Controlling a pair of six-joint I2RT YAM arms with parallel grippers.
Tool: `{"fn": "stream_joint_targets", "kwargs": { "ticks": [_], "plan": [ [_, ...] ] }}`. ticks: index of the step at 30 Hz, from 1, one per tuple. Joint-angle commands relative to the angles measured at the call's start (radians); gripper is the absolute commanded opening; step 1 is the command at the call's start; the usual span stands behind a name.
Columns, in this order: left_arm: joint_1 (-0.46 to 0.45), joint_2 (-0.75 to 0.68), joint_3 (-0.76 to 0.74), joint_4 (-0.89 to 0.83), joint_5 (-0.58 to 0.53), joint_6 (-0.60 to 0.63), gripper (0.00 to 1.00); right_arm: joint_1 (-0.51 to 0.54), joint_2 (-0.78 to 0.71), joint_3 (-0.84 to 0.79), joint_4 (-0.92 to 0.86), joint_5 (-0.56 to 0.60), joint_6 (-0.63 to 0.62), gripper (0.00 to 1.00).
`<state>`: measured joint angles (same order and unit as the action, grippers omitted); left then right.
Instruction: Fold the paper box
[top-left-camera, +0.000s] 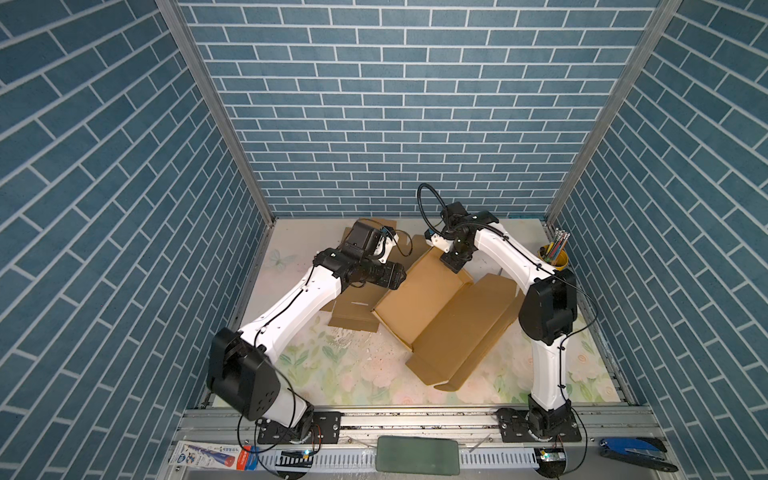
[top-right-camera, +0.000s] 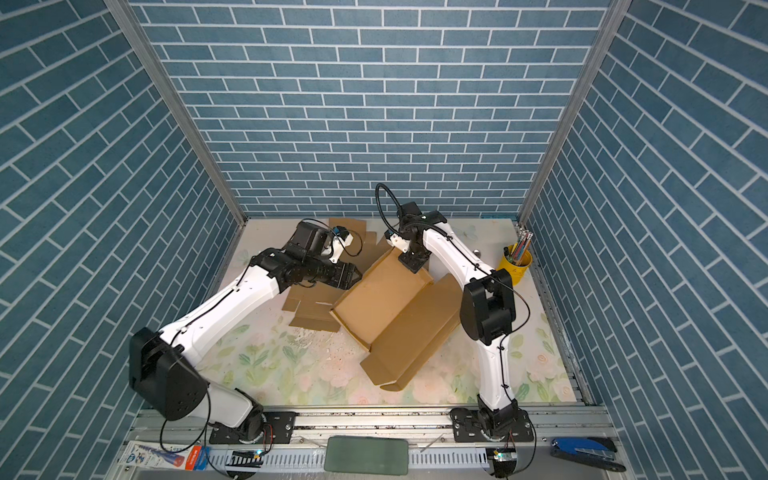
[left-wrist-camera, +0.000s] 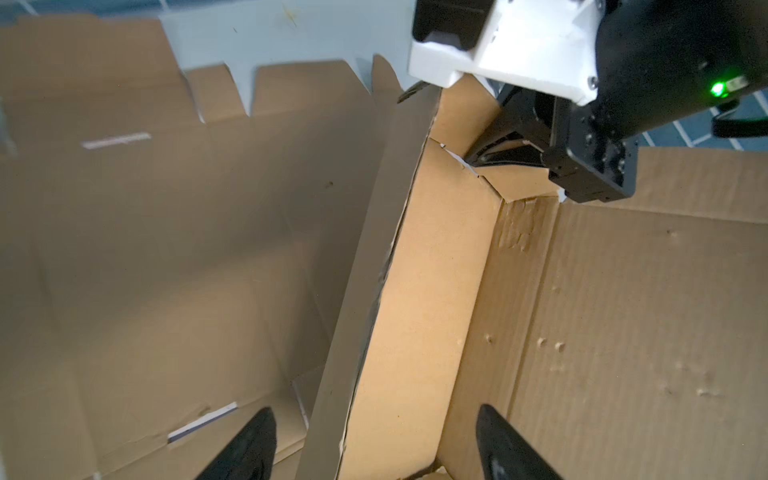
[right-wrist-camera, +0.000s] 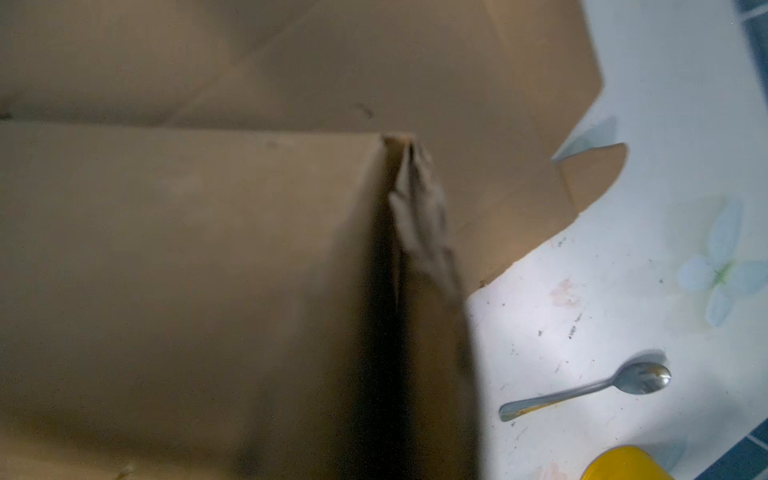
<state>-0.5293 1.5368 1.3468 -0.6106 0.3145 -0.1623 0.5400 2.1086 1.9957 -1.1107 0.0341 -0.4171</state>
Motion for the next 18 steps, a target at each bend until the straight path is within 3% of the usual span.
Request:
{"fn": "stream_joint_targets", "kwargs": {
  "ticks": [1,4,18],
  "plan": [
    [0.008,0.065,-0.033,0.067,0.105,0.004,0.77,0.033,0.06,0.109,-0.128,0.013,-0.106,0.06],
    [0.016,0.125,-0.047,0.089,0.077,0.006,0.75,0.044,0.125,0.158,-0.131,0.017,-0.108,0.17],
    [0.038,0.285,-0.076,0.15,0.063,-0.009,0.65,0.072,0.165,0.159,-0.029,0.035,-0.045,0.38]
  ]
}}
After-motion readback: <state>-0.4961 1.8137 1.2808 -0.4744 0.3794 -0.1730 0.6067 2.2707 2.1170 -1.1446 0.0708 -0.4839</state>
